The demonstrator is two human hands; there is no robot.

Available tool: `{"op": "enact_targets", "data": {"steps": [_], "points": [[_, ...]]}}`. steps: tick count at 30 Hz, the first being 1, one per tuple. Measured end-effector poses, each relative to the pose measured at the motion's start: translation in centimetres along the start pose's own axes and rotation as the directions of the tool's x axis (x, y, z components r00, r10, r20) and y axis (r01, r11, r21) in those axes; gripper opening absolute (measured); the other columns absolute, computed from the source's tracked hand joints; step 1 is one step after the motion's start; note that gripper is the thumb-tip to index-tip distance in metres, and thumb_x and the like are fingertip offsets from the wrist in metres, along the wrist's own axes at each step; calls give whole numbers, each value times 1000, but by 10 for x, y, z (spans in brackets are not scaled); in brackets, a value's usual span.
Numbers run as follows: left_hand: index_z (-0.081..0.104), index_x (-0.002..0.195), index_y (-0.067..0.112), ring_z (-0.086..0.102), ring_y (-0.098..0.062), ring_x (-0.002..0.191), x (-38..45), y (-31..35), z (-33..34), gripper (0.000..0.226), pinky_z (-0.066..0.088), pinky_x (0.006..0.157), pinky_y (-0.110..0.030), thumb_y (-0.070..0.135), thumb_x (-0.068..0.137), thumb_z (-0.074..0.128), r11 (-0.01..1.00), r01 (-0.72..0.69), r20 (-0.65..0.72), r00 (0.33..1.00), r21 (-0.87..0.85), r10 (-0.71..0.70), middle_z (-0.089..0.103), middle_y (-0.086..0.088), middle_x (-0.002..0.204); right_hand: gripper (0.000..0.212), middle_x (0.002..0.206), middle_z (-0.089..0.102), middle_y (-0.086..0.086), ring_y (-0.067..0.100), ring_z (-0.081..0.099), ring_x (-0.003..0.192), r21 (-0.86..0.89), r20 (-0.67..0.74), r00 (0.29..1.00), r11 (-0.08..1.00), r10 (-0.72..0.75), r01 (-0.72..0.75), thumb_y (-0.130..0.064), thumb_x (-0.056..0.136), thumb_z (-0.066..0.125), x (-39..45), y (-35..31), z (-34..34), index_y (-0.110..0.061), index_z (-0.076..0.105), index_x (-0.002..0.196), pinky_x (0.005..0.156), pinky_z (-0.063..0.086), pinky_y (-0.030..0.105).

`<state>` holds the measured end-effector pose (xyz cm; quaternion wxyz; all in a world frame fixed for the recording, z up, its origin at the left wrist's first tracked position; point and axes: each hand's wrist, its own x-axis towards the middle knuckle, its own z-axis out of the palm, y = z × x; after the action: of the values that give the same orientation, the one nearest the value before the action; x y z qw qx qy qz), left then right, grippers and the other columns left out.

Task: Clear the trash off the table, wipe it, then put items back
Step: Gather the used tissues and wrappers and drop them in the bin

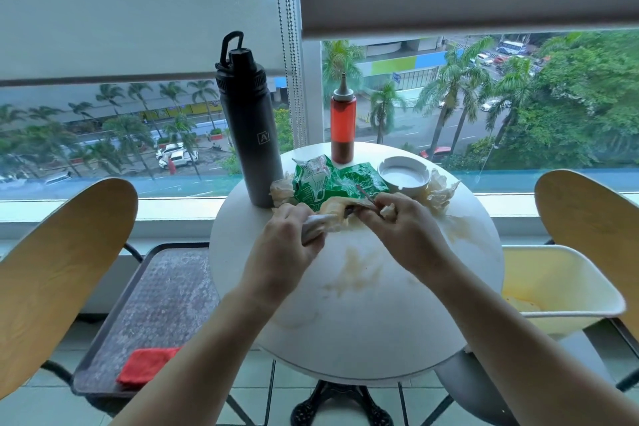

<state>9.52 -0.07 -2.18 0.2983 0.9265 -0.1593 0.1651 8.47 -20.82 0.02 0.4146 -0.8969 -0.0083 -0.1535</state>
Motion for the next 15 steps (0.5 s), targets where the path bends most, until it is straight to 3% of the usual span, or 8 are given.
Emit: {"op": "enact_targets", "data": {"steps": [4,6,10,13,15], "points": [[61,90,19,53,-16,72,-2,1,-4,16,39,63,-27,27,86,74,998,-14,-13,1000,-58,13,59,2,84,18,59,47,4,13,39,54,292,84,990,947,116,-136,-15,87,66,-2,-12,-5,-5,65,72,52,30,29],[61,89,20,56,-16,71,-3,3,-6,15,46,63,-31,25,86,74,996,-17,-16,1000,-90,16,62,3,80,22,57,52,8,16,43,55,359,127,981,916,145,-181,-12,87,64,-2,-16,-7,-8,65,65,51,32,27],[63,91,20,62,-16,70,-5,9,-11,14,53,64,-39,20,85,75,986,-30,2,1000,-165,30,65,3,78,30,62,52,20,20,44,56,433,175,973,876,148,-211,-8,89,62,-2,-23,-7,12,53,68,45,34,23],[63,98,21,67,-7,65,-8,14,-15,21,58,61,-36,16,84,77,968,8,36,999,-251,2,68,4,79,27,59,50,17,19,42,54,479,150,980,857,132,-189,-7,91,60,-3,-27,-6,3,57,66,42,33,20],[63,112,24,70,-5,65,-9,17,-17,34,61,62,-34,16,83,80,950,28,65,998,-311,-8,71,3,84,25,58,49,15,19,44,54,494,134,984,853,119,-170,-7,91,59,-4,-29,-6,-3,58,67,43,34,21]]}}
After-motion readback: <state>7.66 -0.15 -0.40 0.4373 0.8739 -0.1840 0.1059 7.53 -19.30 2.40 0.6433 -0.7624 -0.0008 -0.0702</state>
